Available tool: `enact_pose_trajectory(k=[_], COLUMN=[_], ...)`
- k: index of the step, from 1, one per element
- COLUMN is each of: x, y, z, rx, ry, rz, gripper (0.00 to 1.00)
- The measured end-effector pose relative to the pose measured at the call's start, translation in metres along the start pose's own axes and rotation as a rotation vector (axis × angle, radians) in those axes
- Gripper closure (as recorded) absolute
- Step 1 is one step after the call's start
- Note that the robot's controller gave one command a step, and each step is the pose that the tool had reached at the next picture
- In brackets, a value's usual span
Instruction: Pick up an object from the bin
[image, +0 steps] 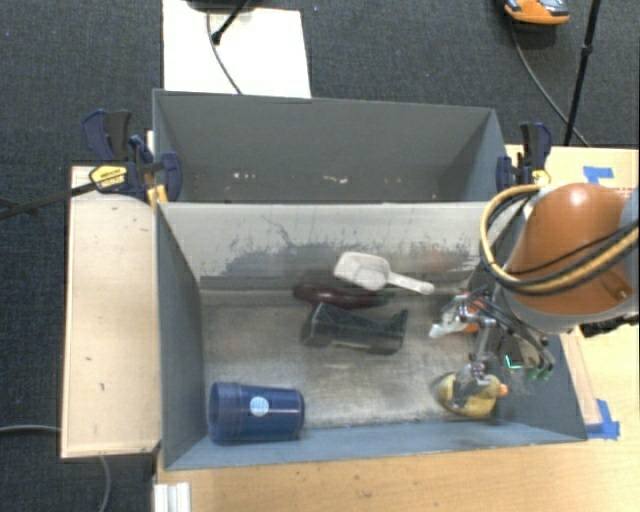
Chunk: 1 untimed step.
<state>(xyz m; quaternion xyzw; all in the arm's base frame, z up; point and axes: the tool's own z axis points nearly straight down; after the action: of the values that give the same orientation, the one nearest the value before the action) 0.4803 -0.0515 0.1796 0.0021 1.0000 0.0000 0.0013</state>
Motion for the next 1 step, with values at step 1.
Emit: enact_pose_trajectory(k=[1], x=[-0.0016], y=[-0.03], z=[0.0489], rx=[0.001], ry=[-0.008], rz=[-0.051], gripper=[0.0])
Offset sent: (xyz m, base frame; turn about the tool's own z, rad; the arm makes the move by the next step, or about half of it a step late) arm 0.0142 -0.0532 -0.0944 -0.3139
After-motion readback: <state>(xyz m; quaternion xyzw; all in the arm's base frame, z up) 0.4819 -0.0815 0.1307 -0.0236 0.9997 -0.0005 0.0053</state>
